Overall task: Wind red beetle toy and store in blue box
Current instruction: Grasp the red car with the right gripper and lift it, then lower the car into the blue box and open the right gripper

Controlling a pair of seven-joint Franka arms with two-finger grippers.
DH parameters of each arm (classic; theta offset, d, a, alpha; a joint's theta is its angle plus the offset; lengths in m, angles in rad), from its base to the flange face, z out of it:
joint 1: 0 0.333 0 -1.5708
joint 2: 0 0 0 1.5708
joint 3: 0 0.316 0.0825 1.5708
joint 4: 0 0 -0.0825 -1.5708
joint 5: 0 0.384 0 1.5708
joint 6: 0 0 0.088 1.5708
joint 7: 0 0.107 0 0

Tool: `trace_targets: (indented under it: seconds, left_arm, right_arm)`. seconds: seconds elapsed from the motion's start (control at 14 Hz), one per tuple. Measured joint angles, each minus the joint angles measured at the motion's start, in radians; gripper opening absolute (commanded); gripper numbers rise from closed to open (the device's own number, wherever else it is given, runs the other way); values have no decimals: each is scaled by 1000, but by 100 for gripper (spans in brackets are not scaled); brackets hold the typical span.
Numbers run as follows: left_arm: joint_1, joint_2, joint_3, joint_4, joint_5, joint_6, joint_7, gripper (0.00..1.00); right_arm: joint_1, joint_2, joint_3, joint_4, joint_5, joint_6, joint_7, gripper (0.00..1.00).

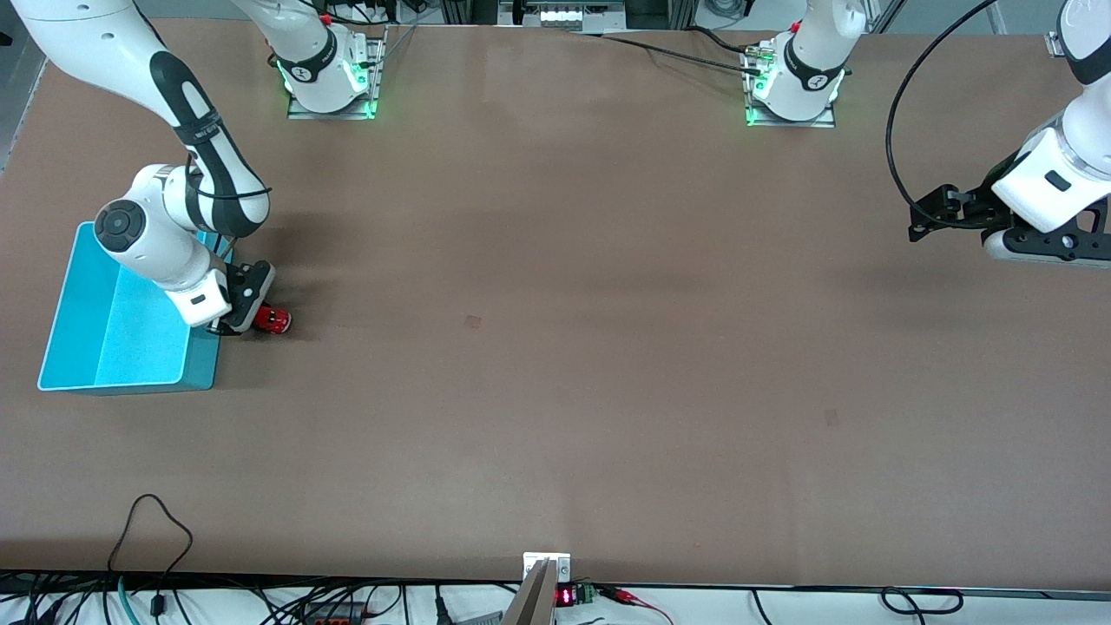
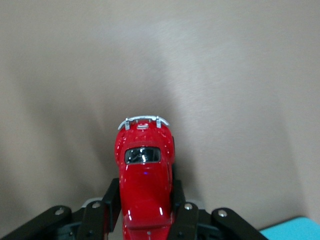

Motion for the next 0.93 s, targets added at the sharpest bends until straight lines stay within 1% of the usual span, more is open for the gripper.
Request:
trace_targets:
  seconds: [0.21,0.29,0.5,0.57,0.64,0.71,0.79,0.93]
  left_arm:
    - [0,0,0,0,0,0,0,100]
    - [0,0,0,0,0,0,0,100]
    - [0,0,0,0,0,0,0,100]
    - [0,0,0,0,0,0,0,100]
    - [0,0,0,0,0,0,0,100]
    - [0,0,0,0,0,0,0,100]
    - [0,0,0,0,0,0,1,100]
    - [0,0,0,0,0,0,1,100]
  right_arm:
    - [20,-36,28,25,0,-5,230,0]
    - [29,-52,30,46,1,-36,313,0]
    - [30,-98,26,131,7,-212,629,0]
    - [29,-114,18,144,7,-247,691,0]
    - [27,-130,3,151,7,-280,726,0]
    - [25,-142,-26,158,7,-314,744,0]
    - [23,-151,-70,164,7,-344,751,0]
    - [17,-154,-190,169,7,-371,751,0]
